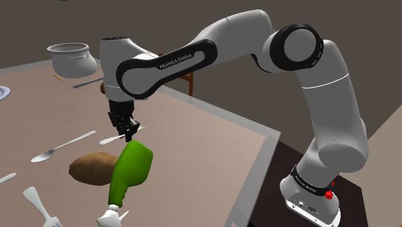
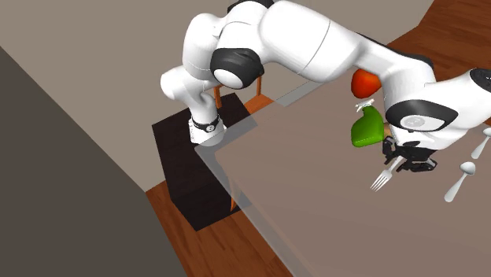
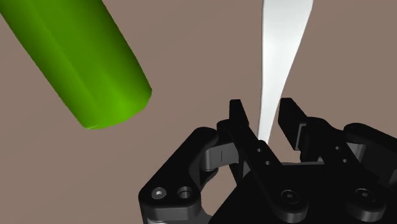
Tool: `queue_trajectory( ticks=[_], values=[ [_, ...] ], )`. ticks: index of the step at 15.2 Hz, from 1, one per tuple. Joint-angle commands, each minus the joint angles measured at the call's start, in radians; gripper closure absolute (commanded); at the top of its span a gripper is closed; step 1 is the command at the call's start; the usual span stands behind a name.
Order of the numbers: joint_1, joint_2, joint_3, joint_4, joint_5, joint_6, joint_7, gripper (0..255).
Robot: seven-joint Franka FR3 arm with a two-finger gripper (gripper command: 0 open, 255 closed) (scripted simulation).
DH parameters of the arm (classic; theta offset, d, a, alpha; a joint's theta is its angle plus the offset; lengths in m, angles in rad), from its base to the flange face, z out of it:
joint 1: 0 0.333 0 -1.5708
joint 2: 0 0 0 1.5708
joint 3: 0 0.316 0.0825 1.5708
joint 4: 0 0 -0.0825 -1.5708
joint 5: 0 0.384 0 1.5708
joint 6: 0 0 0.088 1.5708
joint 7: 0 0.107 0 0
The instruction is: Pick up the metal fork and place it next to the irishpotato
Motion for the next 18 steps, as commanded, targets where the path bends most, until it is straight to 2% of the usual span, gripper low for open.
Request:
queue_trajectory(
  ticks=[1, 2, 7, 11, 18],
  values=[
    [-0.001, 0.001, -0.002, -0.002, -0.001, 0.001, 0.0, 255],
    [-0.001, 0.001, -0.002, -0.002, -0.001, 0.0, 0.0, 0],
    [-0.001, 0.001, -0.002, -0.002, -0.001, 0.001, 0.0, 0],
    [-0.016, -0.046, 0.019, 0.054, 0.029, -0.097, -0.018, 0],
    [-0.016, -0.046, 0.019, 0.054, 0.029, -0.097, -0.018, 0]
  ],
)
